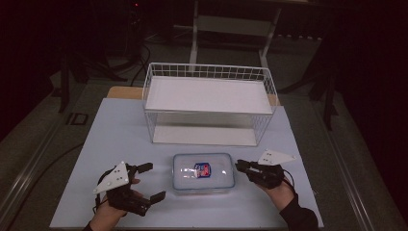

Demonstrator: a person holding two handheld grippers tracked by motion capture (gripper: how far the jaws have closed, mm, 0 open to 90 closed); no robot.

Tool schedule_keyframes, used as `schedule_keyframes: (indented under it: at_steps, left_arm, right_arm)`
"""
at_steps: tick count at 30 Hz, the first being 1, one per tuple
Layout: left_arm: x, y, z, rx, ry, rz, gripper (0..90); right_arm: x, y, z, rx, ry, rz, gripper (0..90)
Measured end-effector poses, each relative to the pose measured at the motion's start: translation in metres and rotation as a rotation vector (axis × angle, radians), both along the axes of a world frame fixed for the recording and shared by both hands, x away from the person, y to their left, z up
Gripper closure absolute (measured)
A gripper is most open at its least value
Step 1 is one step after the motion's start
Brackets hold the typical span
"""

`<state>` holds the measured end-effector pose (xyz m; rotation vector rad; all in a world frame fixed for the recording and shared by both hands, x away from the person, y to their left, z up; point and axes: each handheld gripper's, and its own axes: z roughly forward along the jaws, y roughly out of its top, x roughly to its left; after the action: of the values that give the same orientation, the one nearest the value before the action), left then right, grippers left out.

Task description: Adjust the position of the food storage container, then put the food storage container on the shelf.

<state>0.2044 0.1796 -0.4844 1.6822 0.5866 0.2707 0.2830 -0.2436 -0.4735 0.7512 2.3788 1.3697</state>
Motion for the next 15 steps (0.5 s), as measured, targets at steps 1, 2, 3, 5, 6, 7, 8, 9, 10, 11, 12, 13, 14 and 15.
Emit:
schedule_keyframes:
  at_steps: [1,2,3,5,6,7,8,9,10,11,12,13,14,15]
  left_arm:
    - [-0.001,-0.002,0.002,-0.003,0.0,-0.002,0.7]
    - [-0.001,-0.002,0.002,-0.003,0.0,-0.002,0.7]
    - [-0.002,-0.005,0.005,-0.009,-0.003,-0.015,0.7]
    - [-0.002,-0.007,0.009,-0.026,0.006,-0.023,0.7]
    - [-0.002,-0.008,0.011,-0.032,0.004,-0.027,0.7]
    - [-0.003,-0.009,0.014,-0.039,0.01,-0.033,0.7]
    - [-0.003,-0.01,0.016,-0.043,0.012,-0.037,0.7]
    - [-0.003,-0.011,0.02,-0.033,0.012,-0.038,0.7]
    - [-0.003,-0.011,0.022,-0.026,0.007,-0.037,0.7]
    - [-0.002,-0.012,0.026,-0.014,0.008,-0.03,0.7]
    - [-0.001,-0.012,0.028,-0.01,0.009,-0.028,0.7]
    - [0.0,-0.012,0.031,-0.009,0.007,-0.026,0.7]
    - [0.001,-0.012,0.034,-0.012,0.011,-0.022,0.7]
    - [0.002,-0.012,0.037,-0.013,0.013,-0.022,0.7]
  right_arm:
    - [-0.002,-0.001,0.003,0.012,-0.007,0.004,68.8]
    - [-0.004,-0.002,0.007,0.018,-0.021,0.006,61.1]
    - [-0.007,-0.003,0.011,0.021,-0.035,-0.001,56.1]
    - [-0.011,-0.004,0.016,0.036,-0.057,-0.007,42.8]
    - [-0.012,-0.003,0.018,0.038,-0.062,-0.011,37.7]
    - [-0.014,-0.004,0.021,0.055,-0.068,-0.005,35.0]
    - [-0.016,-0.005,0.025,0.077,-0.075,-0.002,29.8]
    - [-0.017,-0.005,0.027,0.091,-0.077,-0.001,25.7]
    - [-0.017,-0.006,0.03,0.114,-0.073,0.011,18.5]
    - [-0.017,-0.006,0.032,0.12,-0.076,0.02,13.5]
    - [-0.018,-0.006,0.035,0.126,-0.087,0.021,12.6]
    - [-0.019,-0.006,0.037,0.13,-0.093,0.019,12.8]
    - [-0.019,-0.006,0.039,0.133,-0.094,0.021,10.7]
    - [-0.019,-0.007,0.041,0.138,-0.104,0.025,10.6]
